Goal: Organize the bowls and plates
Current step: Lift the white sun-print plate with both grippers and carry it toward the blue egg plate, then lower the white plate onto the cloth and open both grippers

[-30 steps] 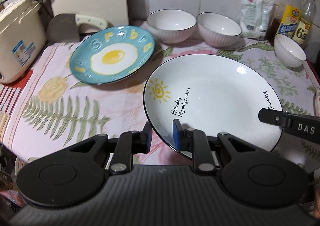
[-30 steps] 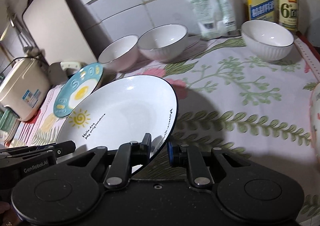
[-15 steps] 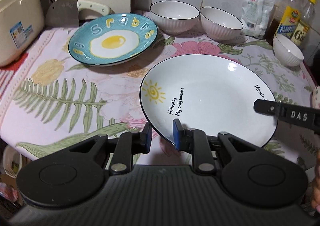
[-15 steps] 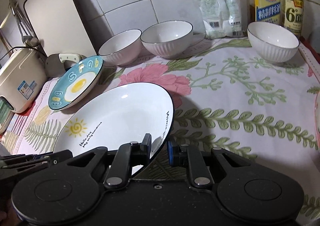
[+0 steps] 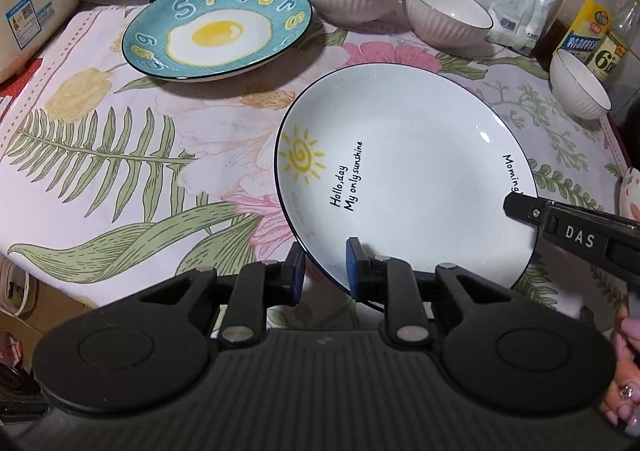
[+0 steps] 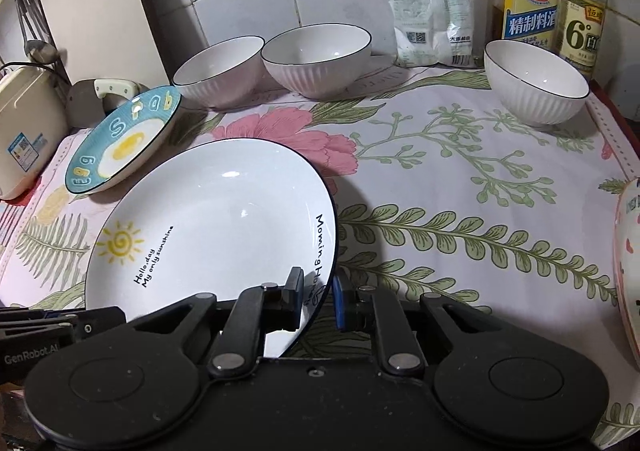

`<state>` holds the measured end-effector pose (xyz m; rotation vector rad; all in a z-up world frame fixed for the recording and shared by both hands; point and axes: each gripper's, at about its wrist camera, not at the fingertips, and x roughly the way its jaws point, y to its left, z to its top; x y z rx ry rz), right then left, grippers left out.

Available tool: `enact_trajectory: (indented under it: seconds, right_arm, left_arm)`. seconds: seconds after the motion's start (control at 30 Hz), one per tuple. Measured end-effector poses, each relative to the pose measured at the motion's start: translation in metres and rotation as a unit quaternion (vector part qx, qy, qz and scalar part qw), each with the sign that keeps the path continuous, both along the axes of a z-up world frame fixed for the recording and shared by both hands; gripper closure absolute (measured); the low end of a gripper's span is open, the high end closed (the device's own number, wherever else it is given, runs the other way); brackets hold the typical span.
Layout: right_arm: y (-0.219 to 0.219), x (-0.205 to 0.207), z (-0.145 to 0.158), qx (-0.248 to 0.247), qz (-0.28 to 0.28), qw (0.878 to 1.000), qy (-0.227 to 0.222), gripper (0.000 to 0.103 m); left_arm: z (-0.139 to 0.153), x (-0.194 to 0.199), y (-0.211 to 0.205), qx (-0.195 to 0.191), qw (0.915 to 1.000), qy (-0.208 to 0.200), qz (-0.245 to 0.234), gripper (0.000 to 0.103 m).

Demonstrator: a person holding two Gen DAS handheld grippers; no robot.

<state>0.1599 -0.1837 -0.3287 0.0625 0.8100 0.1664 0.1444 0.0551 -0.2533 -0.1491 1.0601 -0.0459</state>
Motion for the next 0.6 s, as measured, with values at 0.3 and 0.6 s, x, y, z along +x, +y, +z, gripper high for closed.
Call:
enact_trajectory:
  seconds: [0.3,0.6]
  right_arm:
    - [-0.002,-0.018,0.026,-0.003,-0.013,1.0,0.019,0.066]
    - [-0.013,-0.068,0.069,0.037,0.008,0.999,-0.007,0.042]
  left_arm:
    - [0.024,-0.001,-0.007,0.058,0.995,0.066,-0.048,0.065]
    - [0.059,-0.027,-0.018,0.074,0.9878,0.086,-0.107,0.062]
